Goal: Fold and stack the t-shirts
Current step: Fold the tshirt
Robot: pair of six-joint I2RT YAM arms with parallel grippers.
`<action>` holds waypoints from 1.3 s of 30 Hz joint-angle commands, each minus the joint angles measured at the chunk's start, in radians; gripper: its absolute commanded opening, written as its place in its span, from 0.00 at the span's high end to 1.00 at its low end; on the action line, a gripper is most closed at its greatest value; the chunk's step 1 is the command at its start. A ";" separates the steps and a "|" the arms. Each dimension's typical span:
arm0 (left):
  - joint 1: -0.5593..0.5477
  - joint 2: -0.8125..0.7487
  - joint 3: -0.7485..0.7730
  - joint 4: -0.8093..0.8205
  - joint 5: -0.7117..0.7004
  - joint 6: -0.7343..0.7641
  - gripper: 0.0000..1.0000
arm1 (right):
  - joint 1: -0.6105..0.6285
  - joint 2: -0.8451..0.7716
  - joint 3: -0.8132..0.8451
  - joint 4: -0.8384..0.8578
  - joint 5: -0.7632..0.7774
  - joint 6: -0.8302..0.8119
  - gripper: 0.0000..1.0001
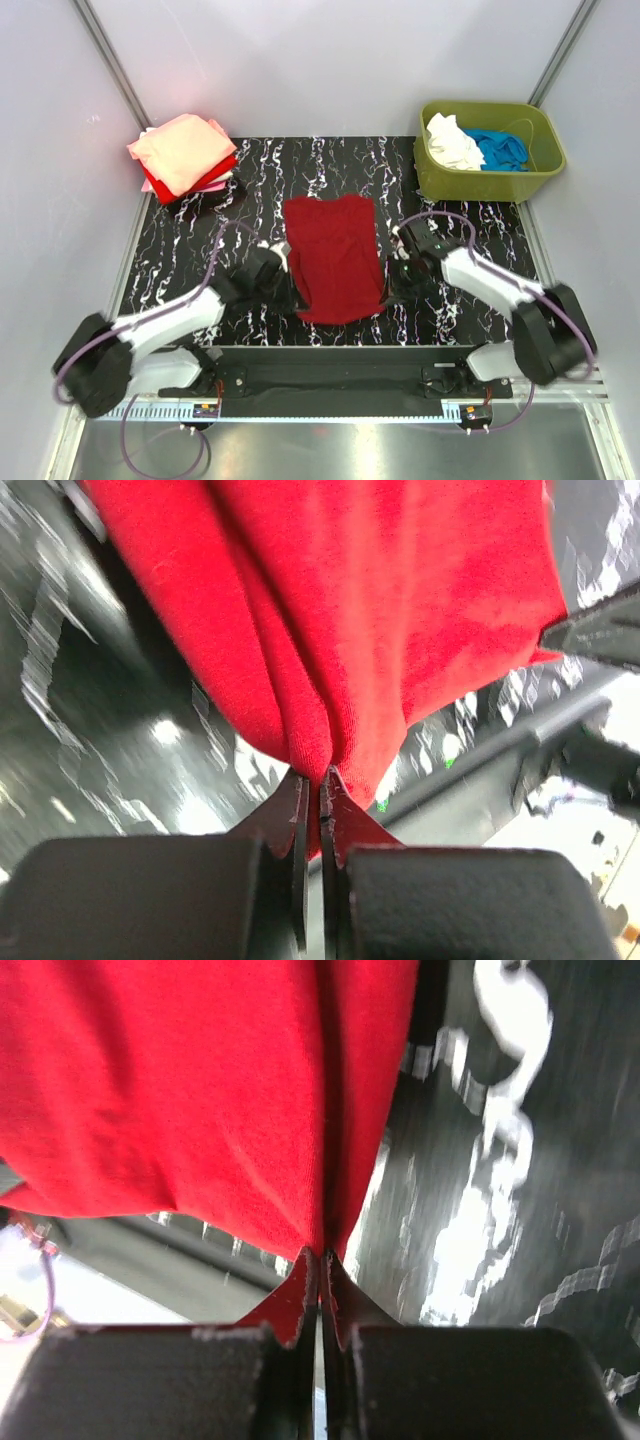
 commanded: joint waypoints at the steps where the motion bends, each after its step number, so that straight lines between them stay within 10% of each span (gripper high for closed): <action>1: -0.101 -0.184 -0.029 -0.136 -0.092 -0.110 1.00 | 0.042 -0.216 -0.054 -0.086 -0.085 0.081 1.00; 10: -0.153 -0.413 0.192 -0.462 -0.219 -0.147 1.00 | 0.059 -0.435 0.094 -0.225 -0.045 0.287 1.00; 39: 0.287 0.225 0.781 -0.529 0.001 0.304 1.00 | -0.133 0.130 0.651 -0.248 0.153 0.037 1.00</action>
